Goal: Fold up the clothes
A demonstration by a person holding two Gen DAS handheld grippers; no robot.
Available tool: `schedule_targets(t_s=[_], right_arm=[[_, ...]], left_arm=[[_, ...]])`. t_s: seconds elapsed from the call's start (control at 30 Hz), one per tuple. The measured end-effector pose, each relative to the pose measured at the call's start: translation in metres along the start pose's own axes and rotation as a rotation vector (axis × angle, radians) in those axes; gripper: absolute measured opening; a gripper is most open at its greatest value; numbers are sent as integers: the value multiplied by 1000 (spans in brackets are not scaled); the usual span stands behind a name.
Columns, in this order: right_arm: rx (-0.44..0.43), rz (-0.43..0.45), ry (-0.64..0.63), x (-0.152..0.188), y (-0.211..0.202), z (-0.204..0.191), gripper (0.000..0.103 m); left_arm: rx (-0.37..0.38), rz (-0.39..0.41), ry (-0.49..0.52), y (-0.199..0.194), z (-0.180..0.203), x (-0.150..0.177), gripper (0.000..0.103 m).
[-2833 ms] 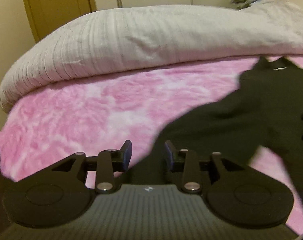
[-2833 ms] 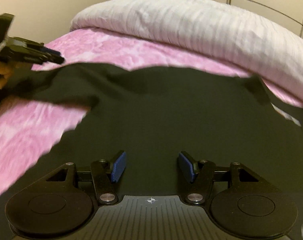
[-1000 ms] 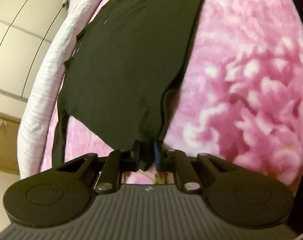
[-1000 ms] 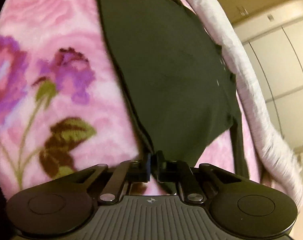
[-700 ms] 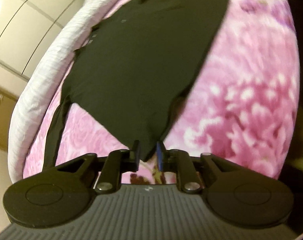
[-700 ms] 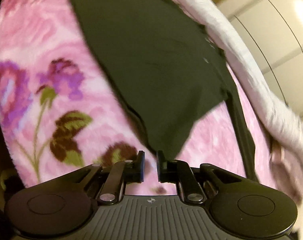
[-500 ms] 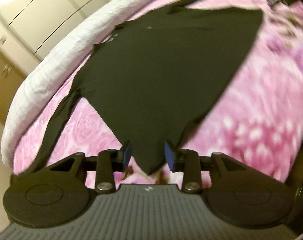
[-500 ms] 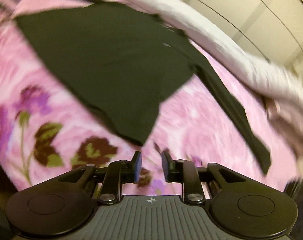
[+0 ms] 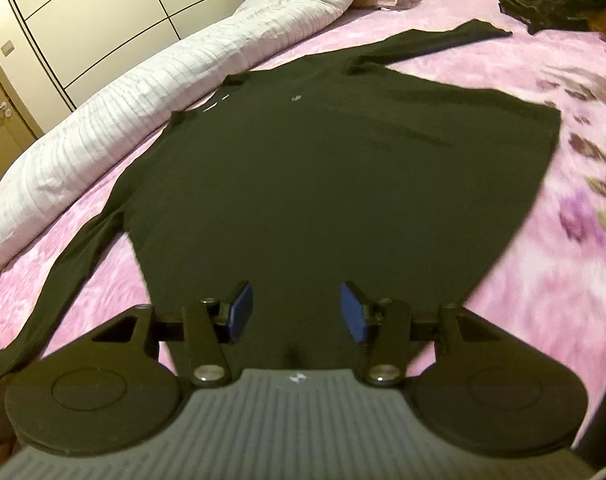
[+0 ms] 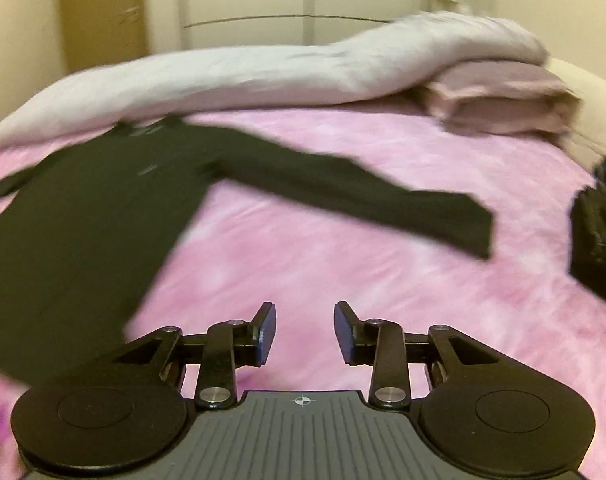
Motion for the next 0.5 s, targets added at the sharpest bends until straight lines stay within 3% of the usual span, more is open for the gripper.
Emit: schedule_targets(t_s=[0.07,0.23,0.5], right_arm=[[34,-1,55,-20,23,51,39],[106,-10,46,-62,86,157,39],[116,-64,2,-78,158,228,45]], left_arm=[[9,1,-10,16,3,-14,47],[59,12,-87,67,11,-64,48],[189,86,-242,158,26,-180,53]])
Point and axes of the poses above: each gripper's, at about its wrist camera, not at the fingertips, and y roughly the way its jaws point, z to its right, x to its underside, the point moved 9 cm from there along y, roughly the way its jaws point, and after that the axes turned 4 degrees about -x, right-handed, at the moved point
